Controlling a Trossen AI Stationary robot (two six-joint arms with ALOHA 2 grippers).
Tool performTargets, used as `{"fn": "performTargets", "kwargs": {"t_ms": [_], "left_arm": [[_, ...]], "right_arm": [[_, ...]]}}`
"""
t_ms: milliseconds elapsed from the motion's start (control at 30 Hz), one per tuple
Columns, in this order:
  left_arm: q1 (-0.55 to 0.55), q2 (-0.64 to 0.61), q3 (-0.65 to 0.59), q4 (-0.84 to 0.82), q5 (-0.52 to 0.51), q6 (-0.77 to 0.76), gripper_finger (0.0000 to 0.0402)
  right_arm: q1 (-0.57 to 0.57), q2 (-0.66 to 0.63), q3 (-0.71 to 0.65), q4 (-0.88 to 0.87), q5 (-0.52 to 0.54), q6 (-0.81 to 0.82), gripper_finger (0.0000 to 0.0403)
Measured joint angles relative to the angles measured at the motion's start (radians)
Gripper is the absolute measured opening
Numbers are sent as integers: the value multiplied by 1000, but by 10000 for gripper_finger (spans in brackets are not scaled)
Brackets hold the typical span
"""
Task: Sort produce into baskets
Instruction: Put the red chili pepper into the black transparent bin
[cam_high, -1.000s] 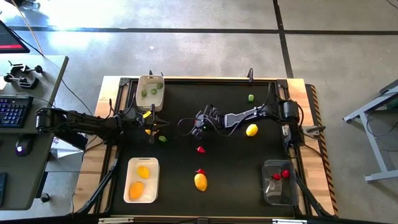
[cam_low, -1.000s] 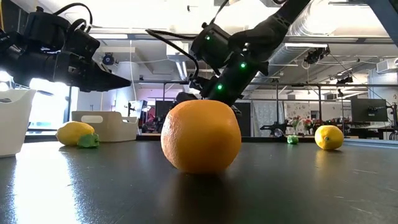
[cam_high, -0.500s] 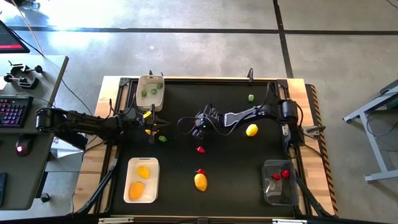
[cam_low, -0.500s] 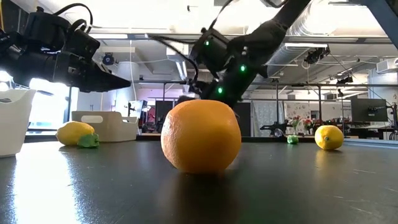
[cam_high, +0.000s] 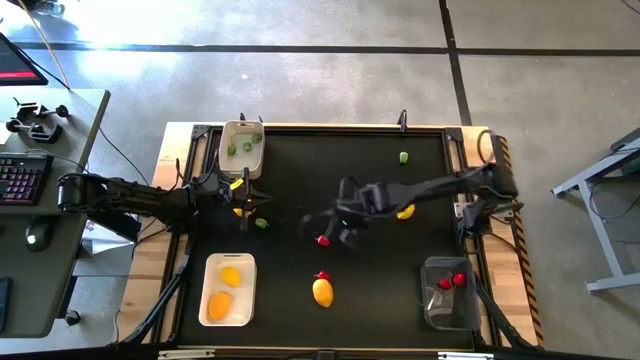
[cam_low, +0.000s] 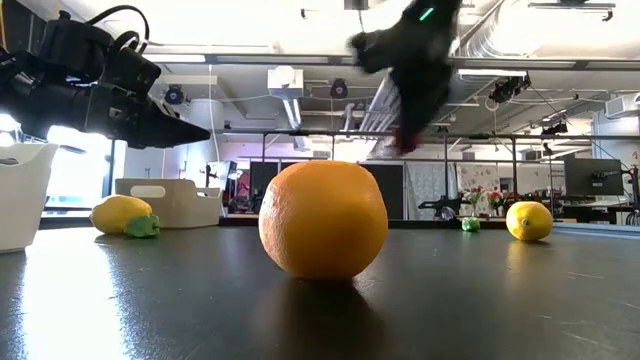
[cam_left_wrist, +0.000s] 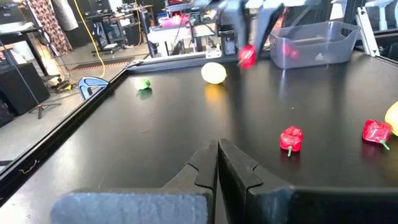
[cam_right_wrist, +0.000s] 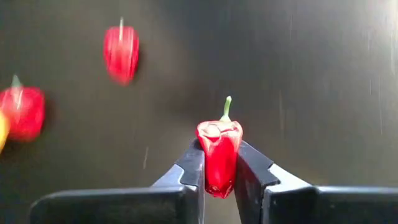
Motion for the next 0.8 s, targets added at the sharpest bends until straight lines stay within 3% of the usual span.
{"fn": "performTargets", "kwargs": {"t_ms": [200, 333, 567, 800], "left_arm": [[0, 0, 0, 0, 0, 0, 0], [0, 0, 0, 1, 0, 16, 0], [0, 0, 1, 6, 0, -4, 0], [0, 0, 1, 6, -2, -10, 0]], "right_arm": [[161, -136, -28, -360, -119, 353, 41], [276, -235, -100, -465, -231, 589, 41], [450, -415, -346, -361, -407, 875, 41], [531, -514, -645, -5, -437, 969, 41]]}}
